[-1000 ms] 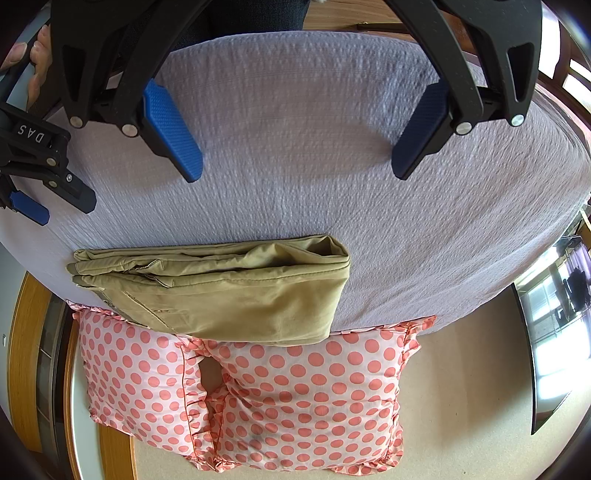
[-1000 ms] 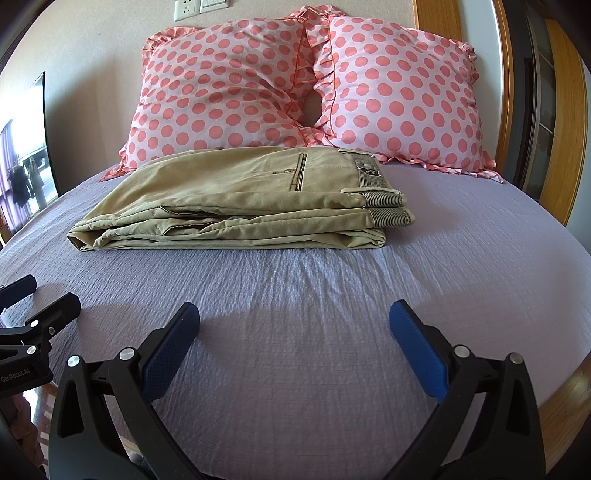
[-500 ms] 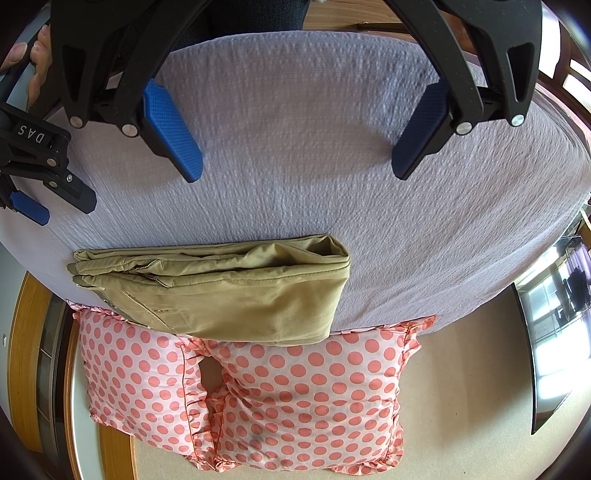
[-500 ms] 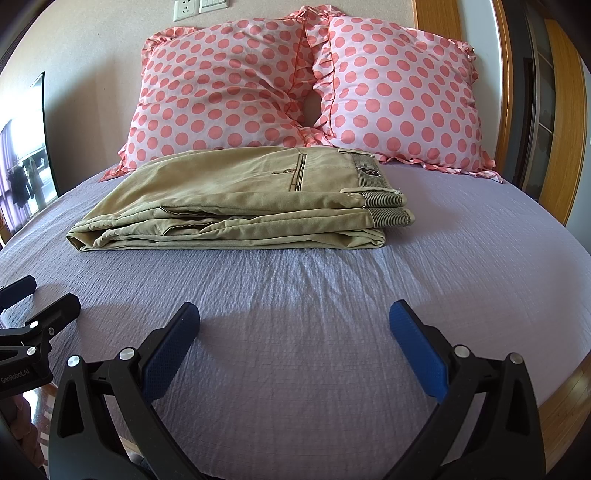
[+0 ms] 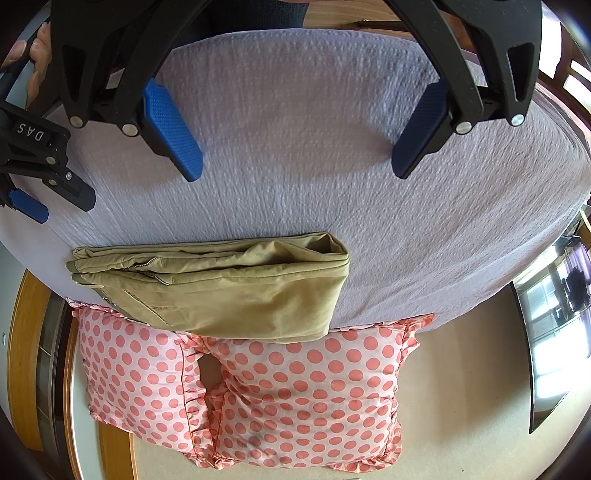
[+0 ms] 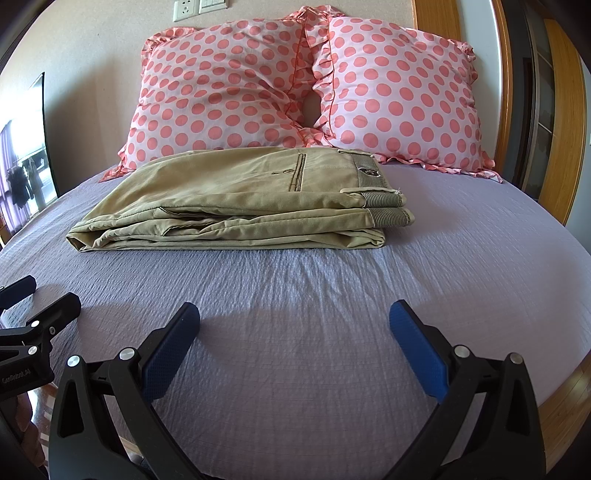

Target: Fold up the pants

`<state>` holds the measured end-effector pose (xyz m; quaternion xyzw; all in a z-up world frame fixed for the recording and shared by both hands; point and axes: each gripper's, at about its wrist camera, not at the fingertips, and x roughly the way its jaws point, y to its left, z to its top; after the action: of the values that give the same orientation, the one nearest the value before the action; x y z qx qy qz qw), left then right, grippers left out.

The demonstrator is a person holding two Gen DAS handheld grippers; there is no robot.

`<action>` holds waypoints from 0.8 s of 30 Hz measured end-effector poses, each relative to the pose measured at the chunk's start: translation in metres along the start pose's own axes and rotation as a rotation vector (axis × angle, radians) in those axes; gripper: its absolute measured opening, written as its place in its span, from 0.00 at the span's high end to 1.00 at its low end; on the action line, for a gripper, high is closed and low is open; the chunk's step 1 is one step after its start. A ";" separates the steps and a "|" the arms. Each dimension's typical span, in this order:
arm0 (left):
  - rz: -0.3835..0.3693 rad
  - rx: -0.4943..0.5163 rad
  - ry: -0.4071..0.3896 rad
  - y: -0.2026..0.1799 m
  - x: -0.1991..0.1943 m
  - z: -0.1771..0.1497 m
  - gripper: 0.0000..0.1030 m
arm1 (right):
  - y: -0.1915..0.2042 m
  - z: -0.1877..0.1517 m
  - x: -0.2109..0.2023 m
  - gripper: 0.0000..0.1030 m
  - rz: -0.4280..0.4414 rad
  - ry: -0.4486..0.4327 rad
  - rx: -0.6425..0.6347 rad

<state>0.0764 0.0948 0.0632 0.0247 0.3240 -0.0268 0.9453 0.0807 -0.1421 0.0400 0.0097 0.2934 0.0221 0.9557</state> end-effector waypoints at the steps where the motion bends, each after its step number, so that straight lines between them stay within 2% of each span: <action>1: 0.000 -0.001 0.001 0.000 0.000 0.001 0.02 | 0.000 0.000 0.000 0.01 0.000 0.000 0.000; 24: -0.003 0.002 0.014 0.001 0.002 0.002 0.02 | 0.000 -0.001 0.000 0.01 0.000 -0.001 0.000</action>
<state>0.0792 0.0961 0.0632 0.0254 0.3304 -0.0281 0.9431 0.0806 -0.1422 0.0394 0.0097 0.2929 0.0220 0.9558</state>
